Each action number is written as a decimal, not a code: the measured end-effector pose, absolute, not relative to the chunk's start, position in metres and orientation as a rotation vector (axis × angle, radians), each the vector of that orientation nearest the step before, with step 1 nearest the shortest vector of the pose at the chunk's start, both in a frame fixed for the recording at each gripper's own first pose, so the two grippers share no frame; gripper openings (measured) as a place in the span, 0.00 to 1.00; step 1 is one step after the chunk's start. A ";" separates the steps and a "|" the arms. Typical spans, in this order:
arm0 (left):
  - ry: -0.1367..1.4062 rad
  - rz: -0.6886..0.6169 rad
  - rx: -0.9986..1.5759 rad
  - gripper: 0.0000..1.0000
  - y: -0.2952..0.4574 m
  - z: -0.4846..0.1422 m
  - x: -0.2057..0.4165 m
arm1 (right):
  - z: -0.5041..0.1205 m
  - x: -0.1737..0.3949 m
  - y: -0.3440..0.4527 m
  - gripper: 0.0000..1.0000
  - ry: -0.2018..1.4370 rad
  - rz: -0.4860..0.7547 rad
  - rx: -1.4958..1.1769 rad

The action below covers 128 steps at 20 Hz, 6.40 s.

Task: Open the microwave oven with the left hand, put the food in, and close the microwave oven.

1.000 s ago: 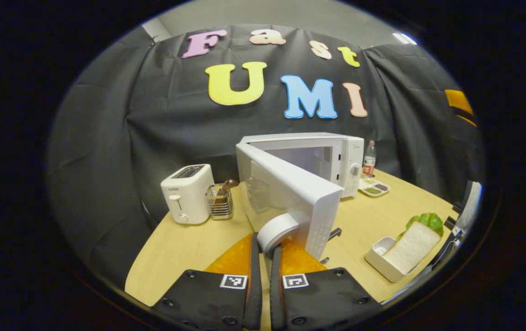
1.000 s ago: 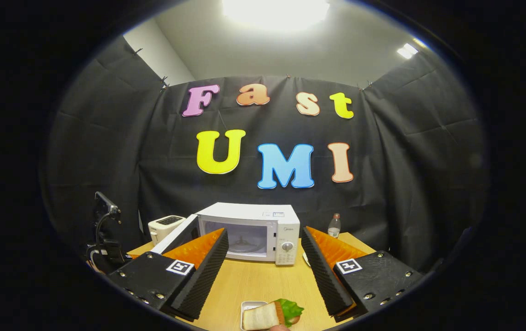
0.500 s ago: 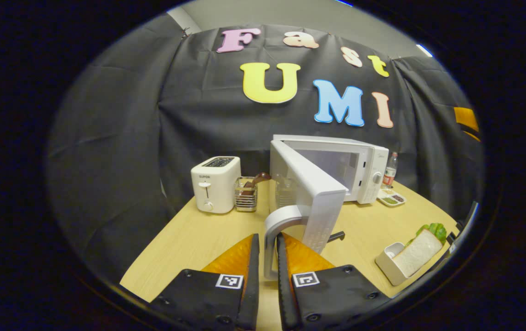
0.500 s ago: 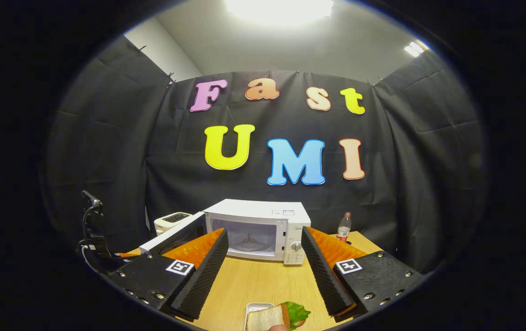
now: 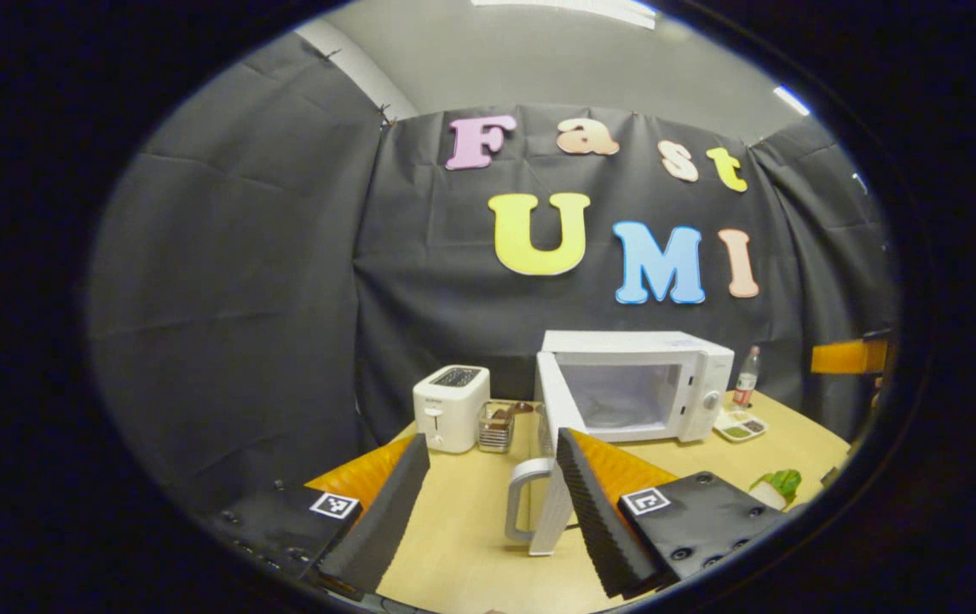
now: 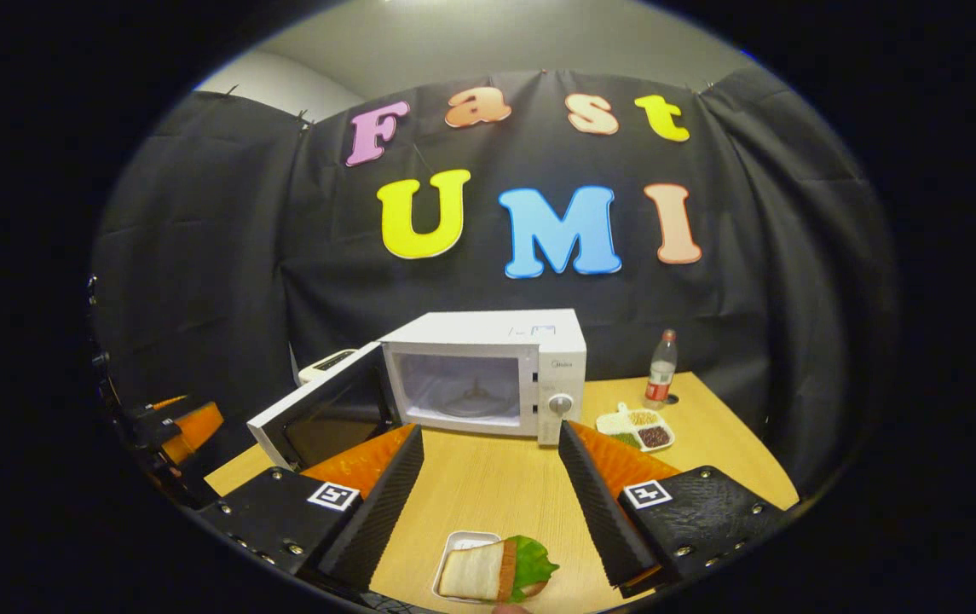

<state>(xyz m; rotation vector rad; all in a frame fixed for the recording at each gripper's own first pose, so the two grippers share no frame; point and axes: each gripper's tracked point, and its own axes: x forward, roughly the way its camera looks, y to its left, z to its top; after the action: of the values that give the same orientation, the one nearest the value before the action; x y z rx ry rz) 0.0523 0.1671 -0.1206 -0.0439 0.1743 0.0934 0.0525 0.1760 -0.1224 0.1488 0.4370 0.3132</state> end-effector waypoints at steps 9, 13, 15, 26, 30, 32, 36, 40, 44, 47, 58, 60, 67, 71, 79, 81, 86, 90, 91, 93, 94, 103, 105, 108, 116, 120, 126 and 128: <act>0.123 0.168 -0.026 0.98 0.140 -0.091 0.025 | -0.220 0.032 0.167 0.98 0.800 0.412 0.272; 0.140 0.209 -0.009 0.98 0.140 -0.092 0.013 | -0.254 0.017 0.166 0.98 0.920 0.445 0.319; 0.146 0.238 -0.004 0.98 0.143 -0.092 0.006 | -0.266 0.009 0.163 0.98 0.970 0.451 0.332; 0.154 0.337 0.014 0.96 0.133 -0.090 -0.027 | -0.306 -0.021 0.179 0.67 1.209 0.515 0.484; 0.144 0.346 0.009 0.98 0.128 -0.089 -0.033 | -0.308 -0.026 0.184 0.61 1.260 0.531 0.564; 0.151 0.347 0.016 0.94 0.132 -0.092 -0.032 | -0.304 -0.030 0.186 0.32 1.258 0.562 0.564; 0.154 0.335 0.015 0.98 0.140 -0.096 -0.020 | -0.280 -0.017 0.185 0.31 1.205 0.555 0.581; 0.154 0.312 0.014 0.98 0.153 -0.103 0.004 | -0.241 0.012 0.194 0.32 1.116 0.539 0.621; 0.117 0.292 -0.017 0.98 0.163 -0.096 0.027 | -0.211 0.050 0.219 0.31 1.002 0.507 0.675; 0.113 0.276 -0.006 0.98 0.178 -0.097 0.043 | -0.199 0.077 0.241 0.31 0.923 0.478 0.713; 0.143 0.239 -0.027 0.98 0.244 -0.109 0.091 | -0.207 0.179 0.307 0.31 0.677 0.263 0.830; 0.137 0.236 -0.015 0.98 0.256 -0.111 0.099 | -0.212 0.193 0.317 0.31 0.657 0.241 0.844; 0.133 0.237 0.002 0.98 0.292 -0.111 0.114 | -0.243 0.257 0.345 0.31 0.566 0.138 0.860; 0.146 0.260 0.012 0.98 0.302 -0.113 0.110 | -0.255 0.293 0.357 0.31 0.499 0.091 0.852; 0.239 0.302 0.048 0.98 0.328 -0.141 0.102 | -0.293 0.348 0.372 0.31 0.413 0.005 0.869; 0.255 0.307 0.050 0.98 0.329 -0.145 0.099 | -0.308 0.358 0.376 0.31 0.420 -0.001 0.867; 0.310 0.297 0.073 0.99 0.324 -0.165 0.105 | -0.330 0.374 0.372 0.33 0.425 -0.022 0.735; 0.317 0.280 0.070 0.92 0.315 -0.168 0.106 | -0.340 0.376 0.360 0.42 0.420 -0.067 0.582; 0.318 0.275 0.073 0.95 0.313 -0.170 0.107 | -0.343 0.376 0.358 0.47 0.428 -0.076 0.547; 0.316 0.265 0.079 0.95 0.310 -0.171 0.109 | -0.348 0.377 0.354 0.58 0.442 -0.080 0.515; 0.316 0.261 0.080 0.95 0.309 -0.172 0.109 | -0.350 0.379 0.346 0.55 0.442 -0.105 0.487; 0.280 0.208 0.018 0.98 0.285 -0.186 0.123 | -0.272 0.338 0.324 0.98 0.356 0.016 0.303; 0.278 0.194 0.003 0.97 0.280 -0.193 0.129 | -0.242 0.319 0.318 0.98 0.311 0.054 0.261; 0.268 0.178 0.000 0.99 0.271 -0.197 0.135 | -0.201 0.292 0.301 0.98 0.257 0.087 0.235; 0.275 0.180 -0.028 0.99 0.252 -0.220 0.135 | -0.120 0.214 0.252 0.98 0.139 0.140 0.170; 0.283 0.180 -0.028 0.95 0.241 -0.227 0.135 | -0.100 0.179 0.228 0.98 0.113 0.149 0.125; 0.298 0.152 -0.020 0.97 0.220 -0.236 0.135 | -0.093 0.135 0.197 0.98 0.127 0.151 0.117; 0.310 0.114 -0.043 0.82 0.206 -0.240 0.135 | -0.092 0.126 0.188 0.98 0.127 0.148 0.111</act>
<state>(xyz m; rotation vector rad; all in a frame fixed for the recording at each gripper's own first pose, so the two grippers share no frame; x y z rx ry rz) 0.1348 0.2063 -0.2399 -0.0426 0.3102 0.1142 0.1262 0.1882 -0.0917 0.1105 0.1269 0.1477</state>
